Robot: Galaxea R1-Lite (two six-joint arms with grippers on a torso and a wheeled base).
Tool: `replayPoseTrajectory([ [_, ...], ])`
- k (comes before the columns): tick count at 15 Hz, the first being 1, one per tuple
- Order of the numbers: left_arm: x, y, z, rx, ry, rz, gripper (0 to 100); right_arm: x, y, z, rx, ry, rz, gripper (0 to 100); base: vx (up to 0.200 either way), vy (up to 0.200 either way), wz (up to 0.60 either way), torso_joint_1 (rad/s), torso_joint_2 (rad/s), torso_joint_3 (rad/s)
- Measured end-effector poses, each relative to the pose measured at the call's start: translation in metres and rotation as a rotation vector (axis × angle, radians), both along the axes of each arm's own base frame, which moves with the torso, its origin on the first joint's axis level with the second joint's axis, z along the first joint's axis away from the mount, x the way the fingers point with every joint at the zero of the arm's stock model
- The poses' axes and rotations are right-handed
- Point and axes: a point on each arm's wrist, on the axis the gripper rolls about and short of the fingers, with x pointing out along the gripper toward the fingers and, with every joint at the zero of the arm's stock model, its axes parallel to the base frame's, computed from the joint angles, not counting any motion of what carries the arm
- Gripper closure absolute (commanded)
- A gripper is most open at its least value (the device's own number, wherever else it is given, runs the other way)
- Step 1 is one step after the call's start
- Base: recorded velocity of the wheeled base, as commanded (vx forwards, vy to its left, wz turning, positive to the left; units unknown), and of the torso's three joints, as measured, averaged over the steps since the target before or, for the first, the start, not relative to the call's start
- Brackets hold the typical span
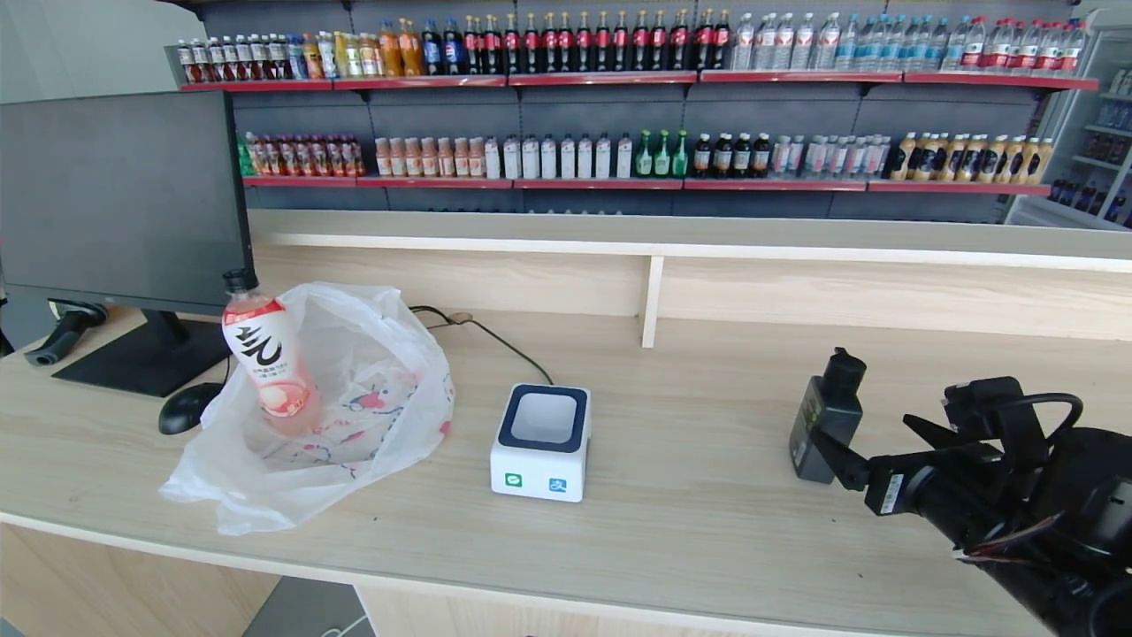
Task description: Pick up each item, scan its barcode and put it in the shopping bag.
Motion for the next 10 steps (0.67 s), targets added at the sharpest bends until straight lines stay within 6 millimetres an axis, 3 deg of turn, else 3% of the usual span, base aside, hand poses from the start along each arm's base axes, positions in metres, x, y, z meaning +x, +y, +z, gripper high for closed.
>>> replayPoseTrajectory([
  [4, 0.0, 0.0, 0.0, -0.001, 0.0, 0.0, 0, 0.006, 0.03, 0.002, 0.084, -0.03, -0.077, 0, 0.0, 0.0, 0.0, 0.0, 0.0, 0.0],
  [10, 0.0, 0.0, 0.0, -0.001, 0.0, 0.0, 0, 0.022, 0.034, -0.004, 0.086, -0.028, -0.134, 0, 0.0, 0.0, 0.0, 0.0, 0.0, 0.0],
])
